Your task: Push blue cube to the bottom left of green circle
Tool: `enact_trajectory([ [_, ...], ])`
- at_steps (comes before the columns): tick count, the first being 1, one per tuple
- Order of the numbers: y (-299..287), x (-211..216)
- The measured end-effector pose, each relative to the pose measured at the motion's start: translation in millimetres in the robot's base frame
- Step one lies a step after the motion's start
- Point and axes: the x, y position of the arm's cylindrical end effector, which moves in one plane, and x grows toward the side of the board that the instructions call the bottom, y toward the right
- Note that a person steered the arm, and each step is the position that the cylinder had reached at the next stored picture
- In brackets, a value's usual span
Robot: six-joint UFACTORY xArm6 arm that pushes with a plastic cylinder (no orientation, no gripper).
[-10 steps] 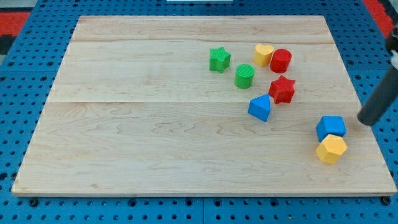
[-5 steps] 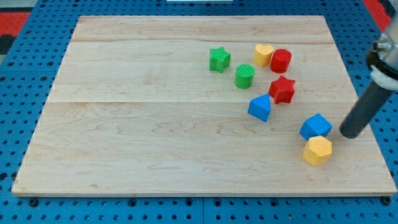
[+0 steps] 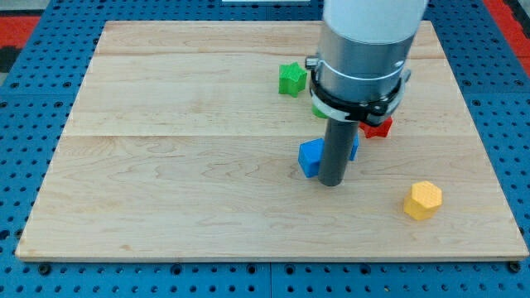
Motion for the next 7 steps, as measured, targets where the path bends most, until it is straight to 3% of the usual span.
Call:
enact_trajectory([
  [2,-33,-42],
  [4,-54,-37],
  [6,-46,-64],
  [7,-34,-18],
])
